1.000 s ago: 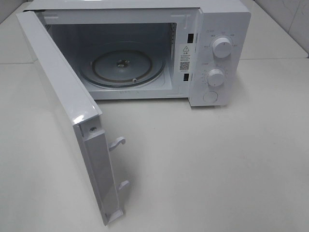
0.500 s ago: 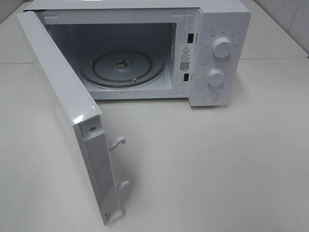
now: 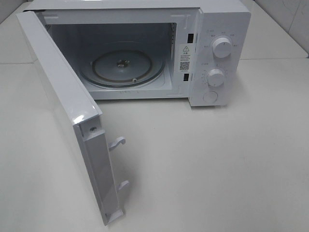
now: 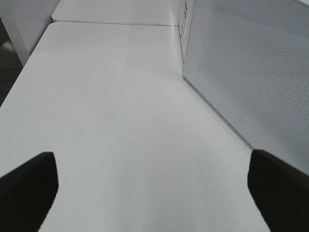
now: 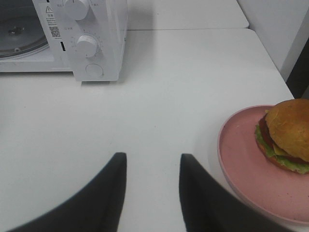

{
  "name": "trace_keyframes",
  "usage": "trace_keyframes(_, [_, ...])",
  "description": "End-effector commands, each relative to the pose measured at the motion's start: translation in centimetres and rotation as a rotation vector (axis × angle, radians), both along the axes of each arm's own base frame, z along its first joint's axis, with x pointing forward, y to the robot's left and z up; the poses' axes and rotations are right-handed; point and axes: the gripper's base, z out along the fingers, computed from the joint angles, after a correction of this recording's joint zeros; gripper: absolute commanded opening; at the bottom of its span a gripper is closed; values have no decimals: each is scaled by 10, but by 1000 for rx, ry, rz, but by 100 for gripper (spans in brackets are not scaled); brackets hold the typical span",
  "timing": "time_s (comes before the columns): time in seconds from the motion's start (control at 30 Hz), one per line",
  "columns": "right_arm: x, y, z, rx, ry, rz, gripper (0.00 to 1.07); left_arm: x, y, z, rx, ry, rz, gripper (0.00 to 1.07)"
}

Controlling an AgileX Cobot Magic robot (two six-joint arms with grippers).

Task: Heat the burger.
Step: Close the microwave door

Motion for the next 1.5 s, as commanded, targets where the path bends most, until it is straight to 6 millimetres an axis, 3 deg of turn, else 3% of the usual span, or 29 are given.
trace_keyframes(0.03, [-4, 0, 0, 10, -35, -9, 38, 0, -1, 0, -5, 4, -2, 100])
trace_keyframes(0.2, [-4, 0, 0, 10, -35, -9, 38, 17, -2, 27, -29, -69, -8, 100])
trace_keyframes(0.23, [-4, 0, 0, 10, -35, -9, 38, 17, -2, 27, -29, -69, -8, 100])
trace_keyframes(0.3, [-4, 0, 0, 10, -35, -9, 38, 39, -1, 32, -31, -41, -2, 100])
trace_keyframes(0.4, [-4, 0, 0, 10, -35, -9, 38, 46, -1, 33, -33, -30, -1, 100])
trace_keyframes(0.47, [-4, 0, 0, 10, -35, -9, 38, 74, -1, 34, -40, -24, 7, 100])
trace_keyframes(0.57, [-4, 0, 0, 10, -35, -9, 38, 82, -1, 34, -41, -30, 10, 99])
trace_keyframes(0.6, [-4, 0, 0, 10, -35, -9, 38, 95, 0, 32, -43, -55, 16, 96])
trace_keyframes(0.63, [-4, 0, 0, 10, -35, -9, 38, 108, 0, 27, -33, -66, 18, 86])
trace_keyframes(0.67, [-4, 0, 0, 10, -35, -9, 38, 108, 0, 27, -33, -66, 18, 86])
trace_keyframes(0.7, [-4, 0, 0, 10, -35, -9, 38, 113, 1, 24, -24, -77, 17, 79])
trace_keyframes(0.73, [-4, 0, 0, 10, -35, -9, 38, 123, 1, 18, -9, -111, 18, 50])
trace_keyframes(0.77, [-4, 0, 0, 10, -35, -9, 38, 123, 1, 18, -9, -111, 18, 50])
trace_keyframes(0.8, [-4, 0, 0, 10, -35, -9, 38, 131, 2, 13, -8, -167, 27, 14])
trace_keyframes(0.83, [-4, 0, 0, 10, -35, -9, 38, 131, 2, 13, -8, -167, 27, 14])
trace_keyframes(0.87, [-4, 0, 0, 10, -35, -9, 38, 135, 3, 9, -4, -186, 30, 0])
trace_keyframes(1.23, [-4, 0, 0, 10, -35, -9, 38, 165, 6, -37, 12, -245, 62, 0])
trace_keyframes(1.5, [-4, 0, 0, 10, -35, -9, 38, 186, 7, -56, 12, -256, 70, 0])
